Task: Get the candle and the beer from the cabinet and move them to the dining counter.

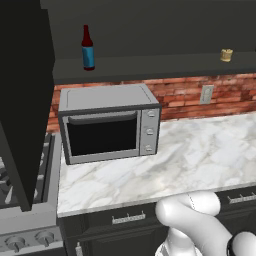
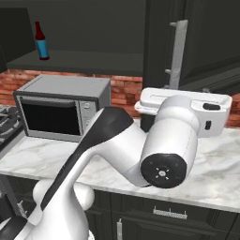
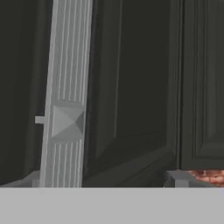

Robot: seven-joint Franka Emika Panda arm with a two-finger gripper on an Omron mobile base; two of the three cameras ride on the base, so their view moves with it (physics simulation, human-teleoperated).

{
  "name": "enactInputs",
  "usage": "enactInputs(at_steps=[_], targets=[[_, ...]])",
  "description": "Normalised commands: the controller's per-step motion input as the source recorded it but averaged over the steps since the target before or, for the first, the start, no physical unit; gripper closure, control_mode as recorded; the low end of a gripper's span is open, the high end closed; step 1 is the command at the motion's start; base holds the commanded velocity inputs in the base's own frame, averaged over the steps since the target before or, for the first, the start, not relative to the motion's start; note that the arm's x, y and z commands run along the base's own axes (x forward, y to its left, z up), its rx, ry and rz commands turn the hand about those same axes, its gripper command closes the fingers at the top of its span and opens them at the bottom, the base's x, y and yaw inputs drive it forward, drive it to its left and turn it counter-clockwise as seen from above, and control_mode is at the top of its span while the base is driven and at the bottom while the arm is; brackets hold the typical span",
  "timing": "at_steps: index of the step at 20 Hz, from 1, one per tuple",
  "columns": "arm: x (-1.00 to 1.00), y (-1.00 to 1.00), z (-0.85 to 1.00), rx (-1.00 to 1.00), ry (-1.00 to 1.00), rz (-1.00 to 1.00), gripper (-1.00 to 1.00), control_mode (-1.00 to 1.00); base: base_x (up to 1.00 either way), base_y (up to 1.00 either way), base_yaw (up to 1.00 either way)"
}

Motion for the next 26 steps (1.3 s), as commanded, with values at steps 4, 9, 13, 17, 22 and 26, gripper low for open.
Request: enactInputs(at_steps=[4,9,13,17,22,26], targets=[[-0.69,0.0,0.0,0.0,-0.01,0.06,-1.0,-1.0,0.0,0.0,0.0],[-0.83,0.0,0.0,0.0,-0.01,0.19,-1.0,-1.0,0.0,0.0,0.0],[-0.72,0.22,0.11,-0.01,-0.01,0.18,-1.0,-1.0,0.0,0.0,0.0],[-0.39,0.93,0.26,-0.07,0.0,-0.04,-1.0,-1.0,0.0,0.0,0.0],[0.11,1.0,0.2,-0.11,0.0,-0.28,-1.0,-1.0,0.0,0.0,0.0],[0.5,1.0,0.11,-0.12,0.0,-0.38,-1.0,-1.0,0.0,0.0,0.0]])
